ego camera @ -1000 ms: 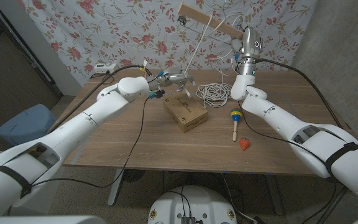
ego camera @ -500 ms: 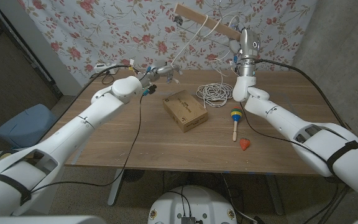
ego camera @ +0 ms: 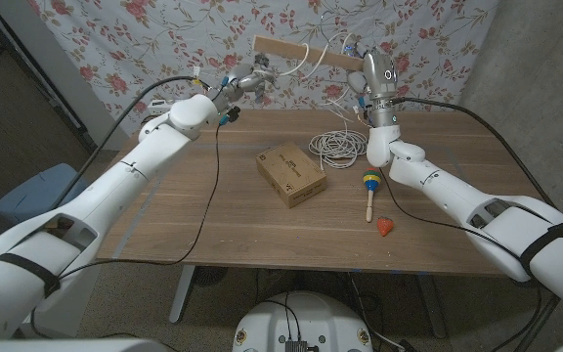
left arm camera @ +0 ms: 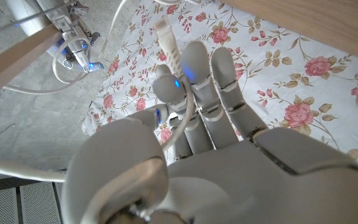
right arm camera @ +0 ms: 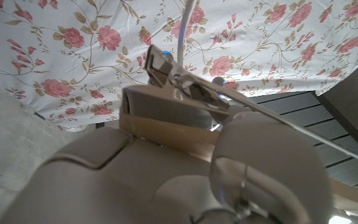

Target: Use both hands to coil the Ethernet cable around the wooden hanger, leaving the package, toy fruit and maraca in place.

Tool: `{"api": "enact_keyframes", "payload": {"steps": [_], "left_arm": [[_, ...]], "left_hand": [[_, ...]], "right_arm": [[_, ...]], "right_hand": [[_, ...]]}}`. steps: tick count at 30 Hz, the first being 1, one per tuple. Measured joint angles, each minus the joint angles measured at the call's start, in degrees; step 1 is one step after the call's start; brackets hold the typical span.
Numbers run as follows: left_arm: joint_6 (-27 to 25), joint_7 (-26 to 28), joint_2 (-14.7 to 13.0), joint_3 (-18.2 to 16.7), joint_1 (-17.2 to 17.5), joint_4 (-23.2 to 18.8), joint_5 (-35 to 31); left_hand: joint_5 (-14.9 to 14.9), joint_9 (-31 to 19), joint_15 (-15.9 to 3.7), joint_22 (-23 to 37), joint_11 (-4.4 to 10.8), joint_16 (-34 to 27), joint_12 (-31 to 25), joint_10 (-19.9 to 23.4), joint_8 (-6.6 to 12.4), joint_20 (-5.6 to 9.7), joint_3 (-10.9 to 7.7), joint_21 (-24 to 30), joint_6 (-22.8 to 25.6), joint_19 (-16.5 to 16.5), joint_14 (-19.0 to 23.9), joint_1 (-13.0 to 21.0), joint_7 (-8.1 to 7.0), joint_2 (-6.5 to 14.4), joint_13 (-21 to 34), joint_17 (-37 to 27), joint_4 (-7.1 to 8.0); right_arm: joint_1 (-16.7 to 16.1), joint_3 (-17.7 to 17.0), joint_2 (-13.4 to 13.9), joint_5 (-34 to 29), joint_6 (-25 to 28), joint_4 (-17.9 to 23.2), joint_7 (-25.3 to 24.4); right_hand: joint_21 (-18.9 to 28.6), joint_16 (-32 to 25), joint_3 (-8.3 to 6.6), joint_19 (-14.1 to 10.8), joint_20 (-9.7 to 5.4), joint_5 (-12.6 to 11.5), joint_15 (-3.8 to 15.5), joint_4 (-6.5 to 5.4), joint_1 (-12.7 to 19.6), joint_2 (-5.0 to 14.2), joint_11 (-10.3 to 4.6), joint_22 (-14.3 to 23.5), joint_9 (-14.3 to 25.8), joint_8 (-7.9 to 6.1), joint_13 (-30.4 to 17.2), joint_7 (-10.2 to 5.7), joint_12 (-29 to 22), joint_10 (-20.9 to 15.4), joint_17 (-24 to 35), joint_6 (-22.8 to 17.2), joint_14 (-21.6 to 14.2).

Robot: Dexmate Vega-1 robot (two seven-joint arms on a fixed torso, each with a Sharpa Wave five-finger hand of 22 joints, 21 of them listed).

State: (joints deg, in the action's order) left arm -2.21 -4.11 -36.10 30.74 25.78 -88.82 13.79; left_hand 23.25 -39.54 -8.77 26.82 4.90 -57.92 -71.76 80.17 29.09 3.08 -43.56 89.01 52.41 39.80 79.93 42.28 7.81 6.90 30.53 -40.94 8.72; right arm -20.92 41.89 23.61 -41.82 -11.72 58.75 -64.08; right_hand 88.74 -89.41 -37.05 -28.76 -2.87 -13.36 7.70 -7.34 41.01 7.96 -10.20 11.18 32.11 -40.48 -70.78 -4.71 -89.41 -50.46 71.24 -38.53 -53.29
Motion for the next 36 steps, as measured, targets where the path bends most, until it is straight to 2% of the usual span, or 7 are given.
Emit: {"api": "enact_keyframes", "payload": {"steps": [9, 19, 20, 23, 24, 34, 36], "left_arm": [[0.7, -3.6, 1.0, 2.3, -5.2, 3.2, -1.2], [0.6, -8.3, 1.1, 4.2, -9.8, 4.5, -2.9], [0.1, -9.8, 1.0, 4.7, -10.5, 4.5, -3.5], [0.1, -9.8, 1.0, 5.1, -11.6, 4.5, -3.5], [-0.5, -11.5, 0.9, 5.2, -11.9, 4.5, -4.2], [-1.7, -14.1, 0.1, 6.5, -14.9, 3.5, -5.7], [-2.4, -15.7, -0.2, 6.7, -15.4, 3.1, -6.8]], "left_hand": [[-0.5, 0.0, 0.01, -0.3, -0.01, -0.4, -0.1, 0.0, 0.38, 0.0, -0.28, 0.0, 0.0, 0.0, 0.0, 0.0, 0.0, 0.0, 0.0, 0.2, -0.17], [-1.2, 0.3, -0.2, -0.5, -0.1, -0.9, -0.3, -0.1, 0.58, 0.0, -0.52, 0.1, 0.1, 0.0, -0.4, -0.4, 0.13, 0.4, 0.6, 0.2, -0.42], [-1.3, 0.3, -0.21, -0.5, -0.1, -0.9, -0.3, -0.1, 0.58, 0.0, -0.52, 0.1, 0.2, 0.0, -0.4, -0.4, 0.18, 0.4, 0.4, 0.2, -0.42], [-1.3, 0.7, -0.21, -0.4, -0.11, -0.9, -0.3, -0.1, 0.58, 0.0, -0.52, 0.1, 0.2, 0.0, -0.4, -0.4, 0.18, 0.4, 0.3, 0.4, -0.42], [-1.3, 0.8, -0.21, -0.4, -0.11, -1.0, -0.3, -0.1, 0.58, 0.0, -0.52, 0.1, 0.2, 0.0, -0.4, -0.4, 0.18, 0.4, 0.3, 0.5, -0.42], [-2.0, 2.2, -0.42, -0.5, 0.18, -1.3, -0.8, -0.4, 0.24, 0.22, -1.0, 0.1, 0.2, -0.2, -0.6, -0.5, 0.19, 0.2, 1.1, 0.3, -0.42], [-2.3, 2.6, -0.24, -0.6, 0.14, -1.3, -0.8, -0.6, 0.12, 0.2, -0.99, 0.1, 0.2, -0.2, -0.9, -0.5, 0.19, 0.2, 1.1, 0.4, -0.42]], "right_arm": [[-0.3, 1.1, 0.9, -6.3, -0.8, 0.7, 0.3], [2.2, 7.1, 2.0, -8.8, 1.0, -0.8, 2.1], [3.3, 8.9, 2.0, -8.9, 1.6, -1.6, 2.5], [3.3, 8.9, 2.0, -9.1, 2.4, -1.6, 3.5], [4.7, 11.6, 1.9, -9.2, 2.7, -3.2, 4.1], [8.0, 16.6, 0.0, -9.3, 5.2, -8.9, 6.1], [10.1, 19.6, -2.0, -9.1, 5.2, -13.8, 6.0]], "right_hand": [[0.0, 0.0, 0.01, 0.0, 0.0, 0.0, -0.32, 0.0, 0.0, 0.0, -0.01, -0.3, 0.0, -0.23, 0.0, -0.09, 0.0, 0.0, 0.0, 0.1, 0.3], [0.0, 0.0, -0.1, 0.0, 0.0, 0.0, -0.32, -0.1, 0.0, 0.0, -0.21, -0.3, -0.3, -0.23, 0.0, 0.1, 0.0, 0.2, 0.0, 0.3, 0.3], [0.0, 0.0, -0.1, 0.0, 0.0, 0.0, -0.32, -0.1, 0.0, 0.0, -0.21, -0.3, -0.3, -0.23, 0.0, 0.1, 0.0, 0.2, 0.0, 0.3, 0.3], [-0.3, 0.0, -0.1, 0.0, 0.0, 0.0, -0.21, -0.1, 0.0, 0.0, -0.2, -0.3, -0.3, -0.23, 0.0, 0.09, 0.0, 0.2, 0.0, 0.3, 0.4], [-0.4, 0.0, -0.1, 0.0, 0.0, 0.0, -0.21, -0.1, 0.0, 0.0, -0.2, -0.3, -0.3, -0.23, 0.0, 0.09, 0.0, 0.2, 0.0, 0.3, 0.4], [-0.4, 0.4, -0.34, 0.0, 0.0, -0.6, -0.44, -0.33, -0.6, -0.54, 0.0, -0.3, -0.3, -0.66, 0.0, 0.01, 0.0, 0.4, -0.2, 0.4, 0.9], [-0.4, 0.5, -0.41, 0.0, 0.0, -0.6, -0.63, -0.39, -0.6, -0.54, 0.09, -0.3, -0.3, -0.68, 0.0, 0.01, 0.0, 0.5, -0.3, 0.4, 1.5]]}}
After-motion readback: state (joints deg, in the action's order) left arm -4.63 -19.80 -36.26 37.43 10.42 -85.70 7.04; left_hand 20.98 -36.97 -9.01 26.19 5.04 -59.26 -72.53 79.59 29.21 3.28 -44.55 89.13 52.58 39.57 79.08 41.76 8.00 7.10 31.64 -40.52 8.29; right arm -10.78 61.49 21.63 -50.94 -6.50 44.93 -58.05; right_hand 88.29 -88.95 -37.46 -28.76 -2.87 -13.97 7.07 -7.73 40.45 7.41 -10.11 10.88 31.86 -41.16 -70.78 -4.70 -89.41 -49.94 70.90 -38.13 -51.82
